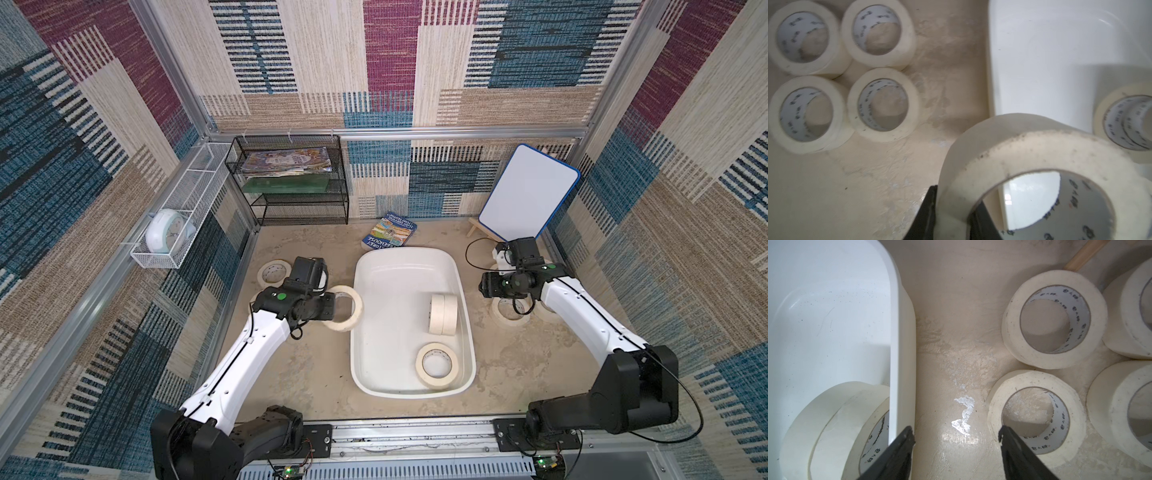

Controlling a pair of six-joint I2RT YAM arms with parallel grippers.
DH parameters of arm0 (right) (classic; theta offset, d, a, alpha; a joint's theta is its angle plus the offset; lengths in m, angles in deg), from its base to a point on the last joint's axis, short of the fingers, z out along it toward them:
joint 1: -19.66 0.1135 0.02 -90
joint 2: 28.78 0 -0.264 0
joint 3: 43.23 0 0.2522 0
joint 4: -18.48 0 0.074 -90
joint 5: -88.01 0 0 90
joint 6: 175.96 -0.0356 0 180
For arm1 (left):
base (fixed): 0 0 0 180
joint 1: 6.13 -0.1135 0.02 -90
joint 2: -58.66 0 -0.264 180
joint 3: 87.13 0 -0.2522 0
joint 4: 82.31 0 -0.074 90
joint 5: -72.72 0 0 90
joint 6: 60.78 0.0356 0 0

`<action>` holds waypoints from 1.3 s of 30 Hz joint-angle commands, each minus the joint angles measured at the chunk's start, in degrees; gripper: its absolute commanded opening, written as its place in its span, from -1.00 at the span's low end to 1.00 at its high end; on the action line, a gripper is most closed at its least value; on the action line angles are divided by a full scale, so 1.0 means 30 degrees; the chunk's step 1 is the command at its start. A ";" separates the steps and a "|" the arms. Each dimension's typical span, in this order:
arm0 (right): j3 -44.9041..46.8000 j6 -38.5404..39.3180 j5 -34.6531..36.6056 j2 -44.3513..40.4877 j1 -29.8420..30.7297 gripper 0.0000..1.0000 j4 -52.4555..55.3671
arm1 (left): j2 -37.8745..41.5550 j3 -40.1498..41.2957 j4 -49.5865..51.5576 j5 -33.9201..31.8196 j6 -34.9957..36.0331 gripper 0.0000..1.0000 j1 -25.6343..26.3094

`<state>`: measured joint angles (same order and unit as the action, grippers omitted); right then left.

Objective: Take out the art tape in the storage box
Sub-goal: Place the art tape at the center of the board.

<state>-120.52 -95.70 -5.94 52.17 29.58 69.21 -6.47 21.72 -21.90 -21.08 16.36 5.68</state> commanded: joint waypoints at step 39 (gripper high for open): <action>0.1887 0.0789 -0.2279 -0.0615 0.0168 0.40 -0.2213 | -0.1610 0.8081 -0.4299 -0.2384 -0.9114 -1.00 -1.0471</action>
<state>-114.97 -93.60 -12.15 50.71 30.06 63.60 -9.96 46.44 -32.67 -29.10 -11.03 -25.53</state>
